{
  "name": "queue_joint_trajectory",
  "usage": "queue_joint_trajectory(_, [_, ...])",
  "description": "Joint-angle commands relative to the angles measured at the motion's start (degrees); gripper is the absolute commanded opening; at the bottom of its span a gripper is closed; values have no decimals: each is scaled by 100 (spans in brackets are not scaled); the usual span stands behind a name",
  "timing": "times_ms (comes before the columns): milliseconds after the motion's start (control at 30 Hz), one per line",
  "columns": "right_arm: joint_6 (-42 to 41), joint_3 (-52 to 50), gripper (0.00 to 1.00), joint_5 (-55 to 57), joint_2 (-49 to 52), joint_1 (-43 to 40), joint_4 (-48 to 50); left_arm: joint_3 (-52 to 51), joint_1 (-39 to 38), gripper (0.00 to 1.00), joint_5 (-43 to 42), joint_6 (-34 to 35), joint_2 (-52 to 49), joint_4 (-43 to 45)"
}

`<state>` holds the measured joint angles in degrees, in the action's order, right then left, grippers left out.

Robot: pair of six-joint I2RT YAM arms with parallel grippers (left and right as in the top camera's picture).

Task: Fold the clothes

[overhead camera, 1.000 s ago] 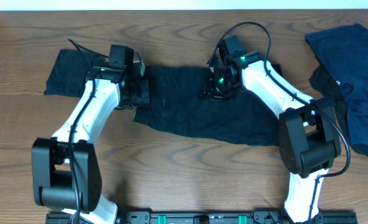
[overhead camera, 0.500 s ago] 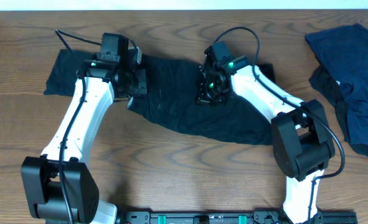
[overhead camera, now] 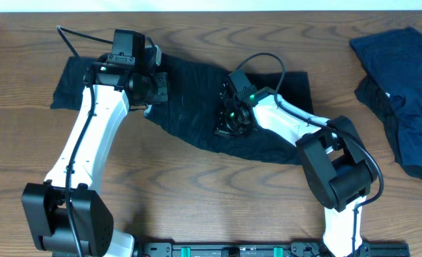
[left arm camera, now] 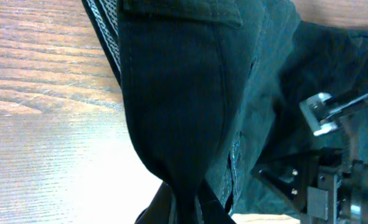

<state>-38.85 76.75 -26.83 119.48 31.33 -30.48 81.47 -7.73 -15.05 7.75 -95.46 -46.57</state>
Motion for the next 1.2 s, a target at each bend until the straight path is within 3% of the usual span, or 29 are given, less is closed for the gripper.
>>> queue_joint_trajectory(0, [-184, -37, 1, -214, 66, 17, 42, 184, -13, 6, -101, 92, 162, -13])
queue_joint_trajectory(167, [-28, 44, 1, -216, 57, -17, 31, 214, -13, 6, -98, 133, 162, -13])
queue_joint_trajectory(433, [723, 1239, 1, 247, -13, -702, -1137, 269, -13, 6, -98, 225, 164, -111])
queue_joint_trajectory(667, [721, 1233, 1, 238, 70, -896, -1106, 457, -13, 6, -409, 398, 166, -114])
queue_joint_trajectory(1167, [413, 1233, 1, 278, 848, -280, -348, 568, -426, 6, -463, 439, 160, 35])
